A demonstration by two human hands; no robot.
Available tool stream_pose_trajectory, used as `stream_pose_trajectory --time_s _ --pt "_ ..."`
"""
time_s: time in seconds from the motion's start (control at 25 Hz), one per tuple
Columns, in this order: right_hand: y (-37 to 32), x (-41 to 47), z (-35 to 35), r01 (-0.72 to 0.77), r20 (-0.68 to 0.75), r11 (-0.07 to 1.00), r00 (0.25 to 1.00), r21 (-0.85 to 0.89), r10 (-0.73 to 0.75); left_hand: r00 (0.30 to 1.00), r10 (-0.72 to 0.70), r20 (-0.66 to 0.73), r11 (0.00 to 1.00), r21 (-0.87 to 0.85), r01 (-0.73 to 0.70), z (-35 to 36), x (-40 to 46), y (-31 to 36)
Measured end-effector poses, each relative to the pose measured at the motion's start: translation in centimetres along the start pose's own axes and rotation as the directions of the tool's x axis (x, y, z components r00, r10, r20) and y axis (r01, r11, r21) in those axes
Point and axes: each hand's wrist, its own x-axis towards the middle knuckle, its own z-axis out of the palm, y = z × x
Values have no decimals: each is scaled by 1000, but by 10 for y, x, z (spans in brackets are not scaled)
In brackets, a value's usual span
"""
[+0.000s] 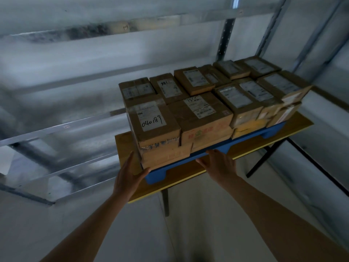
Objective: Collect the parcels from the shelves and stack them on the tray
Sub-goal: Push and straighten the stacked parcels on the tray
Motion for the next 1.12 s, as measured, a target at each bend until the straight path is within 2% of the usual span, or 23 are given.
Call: stream_pose_trajectory --time_s 0.16,0.28,0.44,0.64,0.92,1.12 --pt "16 -41 -47 -24 -24 1000 999 0 24 1000 -7 9 1000 4 7 -39 -25 32" --pt "25 -69 -85 -25 -44 1000 999 13 26 999 -26 -39 999 43 28 -64 -47 62" --pt "22 -109 -148 38 -109 998 993 49 -33 997 37 -68 995 100 -30 -106 -86 117" --pt "-6 -156 -215 115 -177 993 978 -8 -114 997 66 -39 985 162 -59 -164 -129 154" --pt "-90 -206 -274 135 -217 991 968 12 -129 983 134 -127 988 100 -122 -276 -153 136" --pt "-170 -230 -260 82 -210 996 975 40 -72 980 179 -92 984 42 -175 -351 -140 77"
